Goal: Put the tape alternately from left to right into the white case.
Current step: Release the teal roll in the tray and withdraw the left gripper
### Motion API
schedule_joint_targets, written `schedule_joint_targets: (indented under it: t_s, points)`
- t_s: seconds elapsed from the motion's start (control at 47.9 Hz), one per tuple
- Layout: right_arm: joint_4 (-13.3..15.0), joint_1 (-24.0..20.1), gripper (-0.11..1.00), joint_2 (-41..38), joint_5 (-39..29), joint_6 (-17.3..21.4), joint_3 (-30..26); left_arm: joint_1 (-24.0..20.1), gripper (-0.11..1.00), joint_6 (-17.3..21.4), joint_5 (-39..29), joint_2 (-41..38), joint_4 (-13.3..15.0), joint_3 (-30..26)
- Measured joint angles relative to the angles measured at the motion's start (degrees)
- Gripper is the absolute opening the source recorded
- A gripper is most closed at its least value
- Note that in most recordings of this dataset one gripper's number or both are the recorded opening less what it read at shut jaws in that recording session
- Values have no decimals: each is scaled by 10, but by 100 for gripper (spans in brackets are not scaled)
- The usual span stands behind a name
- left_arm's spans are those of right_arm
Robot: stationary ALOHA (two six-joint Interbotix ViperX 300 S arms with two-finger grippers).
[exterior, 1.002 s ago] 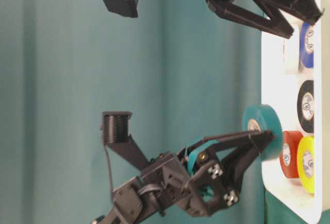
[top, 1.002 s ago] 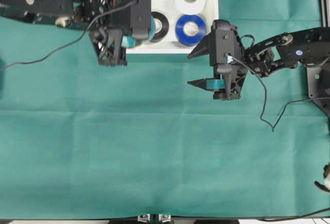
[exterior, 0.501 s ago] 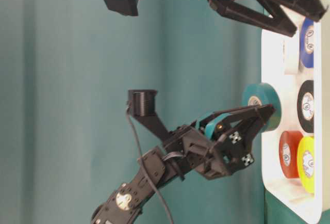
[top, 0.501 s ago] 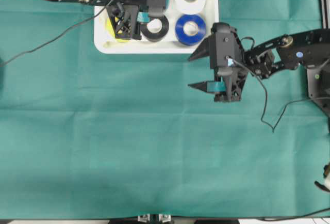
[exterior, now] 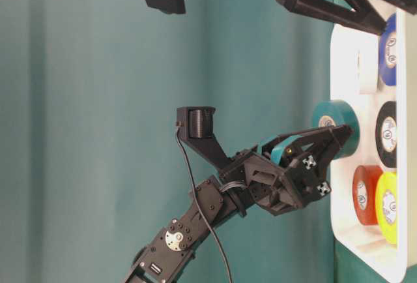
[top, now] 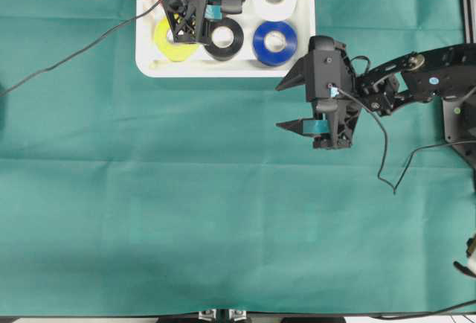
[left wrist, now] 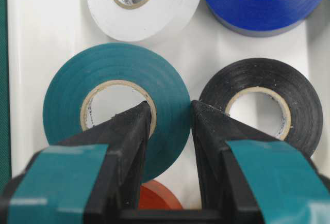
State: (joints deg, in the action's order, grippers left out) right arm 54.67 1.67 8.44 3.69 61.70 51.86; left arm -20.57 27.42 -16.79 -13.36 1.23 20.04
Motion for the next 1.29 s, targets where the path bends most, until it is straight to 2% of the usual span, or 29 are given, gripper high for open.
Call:
schedule_joint_targets:
  t_s: [0.271, 0.376, 0.501, 0.543, 0.626, 1.086, 1.295]
  points:
    - [0, 0, 82, 0, 0, 0, 1, 0, -2, -4, 0, 1, 0, 0]
    - [-1, 0, 82, 0, 0, 0, 1, 0, 15, -4, 0, 1, -1, 0]
    - [-1, 0, 82, 0, 0, 0, 1, 0, 49, -4, 1, 0, -1, 0]
    - [0, 0, 82, 0, 0, 0, 1, 0, 55, -4, 1, 1, -1, 0]
    - [-1, 0, 82, 0, 0, 0, 1, 0, 52, -4, 1, 1, -1, 0]
    - [-1, 0, 82, 0, 0, 0, 1, 1, 52, -3, 0, 1, 0, 0]
    - [-1, 0, 82, 0, 0, 0, 1, 18, 52, -6, -5, 23, -1, 18]
